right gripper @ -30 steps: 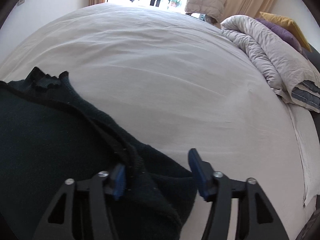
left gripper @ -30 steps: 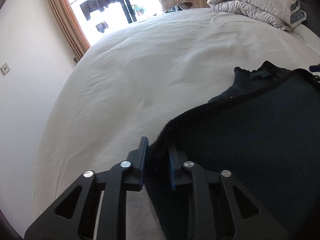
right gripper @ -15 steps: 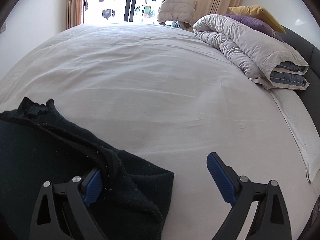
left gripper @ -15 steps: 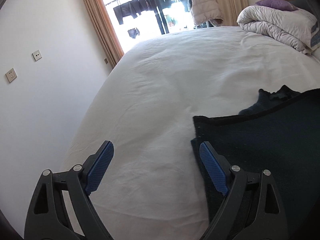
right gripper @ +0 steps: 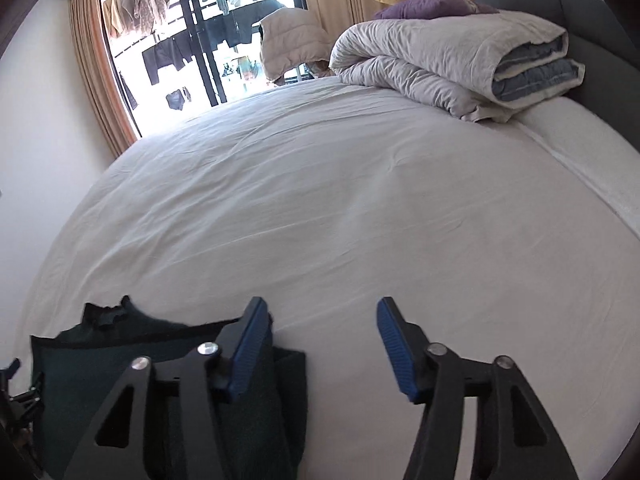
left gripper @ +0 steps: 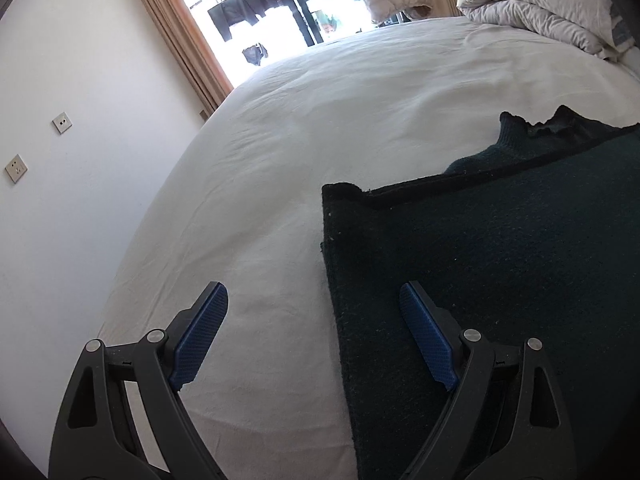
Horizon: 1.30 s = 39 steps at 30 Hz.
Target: Fold small clothes
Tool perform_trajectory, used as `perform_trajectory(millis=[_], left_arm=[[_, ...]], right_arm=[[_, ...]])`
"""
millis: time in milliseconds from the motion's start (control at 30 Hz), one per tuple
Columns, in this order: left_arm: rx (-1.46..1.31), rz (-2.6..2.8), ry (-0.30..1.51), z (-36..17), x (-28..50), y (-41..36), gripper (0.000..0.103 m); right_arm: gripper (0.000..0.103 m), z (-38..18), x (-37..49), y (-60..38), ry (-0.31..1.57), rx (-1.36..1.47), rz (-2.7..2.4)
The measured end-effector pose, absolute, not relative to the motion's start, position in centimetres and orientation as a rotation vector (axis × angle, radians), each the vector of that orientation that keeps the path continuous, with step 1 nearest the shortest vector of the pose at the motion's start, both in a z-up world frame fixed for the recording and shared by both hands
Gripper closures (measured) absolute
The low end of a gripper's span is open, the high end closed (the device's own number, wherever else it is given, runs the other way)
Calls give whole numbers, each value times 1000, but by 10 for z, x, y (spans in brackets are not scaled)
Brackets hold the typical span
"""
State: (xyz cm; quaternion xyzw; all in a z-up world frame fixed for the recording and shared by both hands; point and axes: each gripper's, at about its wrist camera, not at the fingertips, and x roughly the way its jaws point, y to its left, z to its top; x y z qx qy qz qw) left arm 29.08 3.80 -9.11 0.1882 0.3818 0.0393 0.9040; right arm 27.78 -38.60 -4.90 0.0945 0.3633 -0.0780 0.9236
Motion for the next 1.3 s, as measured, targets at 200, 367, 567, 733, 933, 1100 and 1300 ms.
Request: perform_trajectory(millis=[200,367,567,733,933,1100,1300], left_arm=[[434,110,765,-99,289,30,14],[399,104,771,-103,290,33,12],[391,112,753,-107,287,33,12],[374,125,759,-104,282,36,12],[420,158,721,-90,259,30,13],[410,150,735,-93,240,30,13],[410,201,721,-83,212,38,14]], right_arm=[[63,-85,268,-304,848,107,94],[63,-121,295,-320,904,105,0],[95,-107,285,-375,831,240,-157],[68,-78,241,-329,748,218,-33],[42,-116,201,-255,840,148,283],[74,-132,196,-308,818,272,224],[85,-102,172,-345,760,263,-34]])
